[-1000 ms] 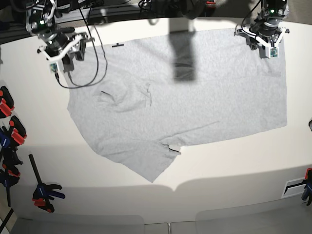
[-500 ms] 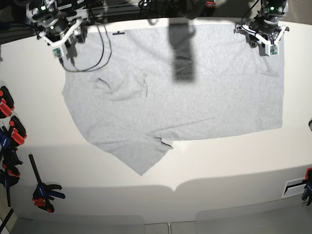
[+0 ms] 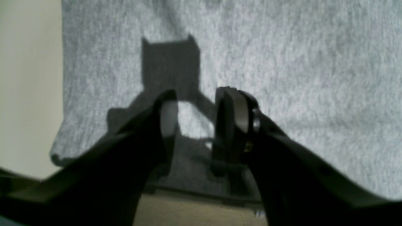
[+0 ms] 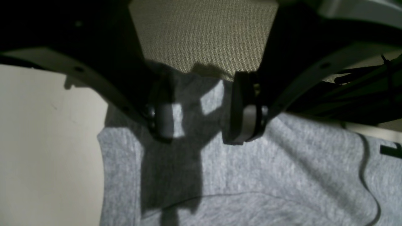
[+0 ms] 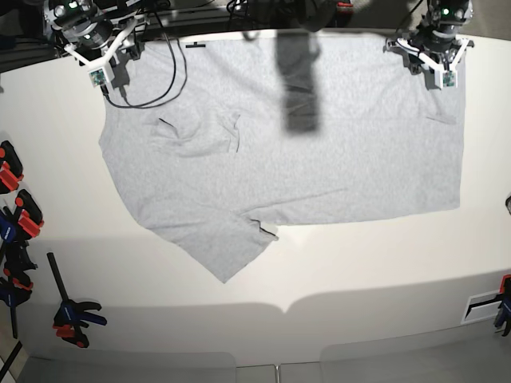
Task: Fold the T-shirt properly
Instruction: 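Open both grippers and hold them above the shirt's collar corners, then move the left gripper down to the shirt's side edge near the sleeve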
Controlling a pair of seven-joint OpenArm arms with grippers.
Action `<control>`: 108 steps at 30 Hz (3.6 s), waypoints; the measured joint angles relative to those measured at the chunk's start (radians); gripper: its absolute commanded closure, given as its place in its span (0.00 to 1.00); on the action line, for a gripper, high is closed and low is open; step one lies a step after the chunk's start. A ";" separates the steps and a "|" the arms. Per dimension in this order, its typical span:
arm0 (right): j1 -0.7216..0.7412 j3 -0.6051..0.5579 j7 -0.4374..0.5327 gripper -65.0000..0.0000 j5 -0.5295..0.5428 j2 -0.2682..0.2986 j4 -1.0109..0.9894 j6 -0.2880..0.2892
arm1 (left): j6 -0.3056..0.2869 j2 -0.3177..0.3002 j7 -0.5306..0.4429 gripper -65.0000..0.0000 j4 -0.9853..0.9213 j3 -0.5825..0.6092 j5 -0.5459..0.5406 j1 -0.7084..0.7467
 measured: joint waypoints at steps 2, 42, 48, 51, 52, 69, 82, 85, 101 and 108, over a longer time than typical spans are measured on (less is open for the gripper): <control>0.000 0.000 0.000 0.55 0.000 0.000 0.000 0.000 | -0.001 0.000 -0.004 0.66 0.011 0.000 0.000 0.018; 0.230 -0.006 -0.213 0.49 0.080 -0.006 0.149 -0.004 | -0.003 0.001 -0.248 0.61 0.180 -0.001 0.270 0.016; 0.266 -0.006 -0.201 0.49 0.102 -0.006 0.149 -0.004 | -0.003 0.000 -0.289 0.61 0.180 -0.001 0.270 0.016; 0.265 -0.006 -0.197 0.49 0.139 -0.006 0.149 -0.004 | -0.003 0.001 -0.275 0.61 0.180 -0.001 0.305 0.013; 0.265 -0.006 -0.198 0.49 0.147 -0.007 0.149 -0.004 | -0.003 0.001 -0.273 0.61 0.180 -0.001 0.340 0.009; 0.265 -0.006 -0.174 0.49 0.158 -0.008 0.149 -0.004 | -0.003 0.000 -0.425 0.31 0.179 -0.001 0.443 -0.001; 0.265 -0.006 -0.112 0.49 0.158 -0.009 0.149 -0.004 | -0.009 0.003 -0.299 0.31 0.177 -0.001 0.442 -0.166; 0.266 -0.006 -0.068 0.49 0.159 -0.008 0.149 -0.004 | -0.008 0.003 -0.299 0.31 0.177 -0.001 0.442 -0.214; 0.434 -0.006 -0.078 0.49 0.241 -0.008 0.149 -0.007 | -0.011 -0.089 -0.143 0.31 0.010 0.000 0.439 -0.573; 0.460 -0.007 -0.109 0.49 0.381 -0.009 0.150 0.050 | -0.330 -0.178 -0.087 0.31 -0.393 0.001 0.182 -0.770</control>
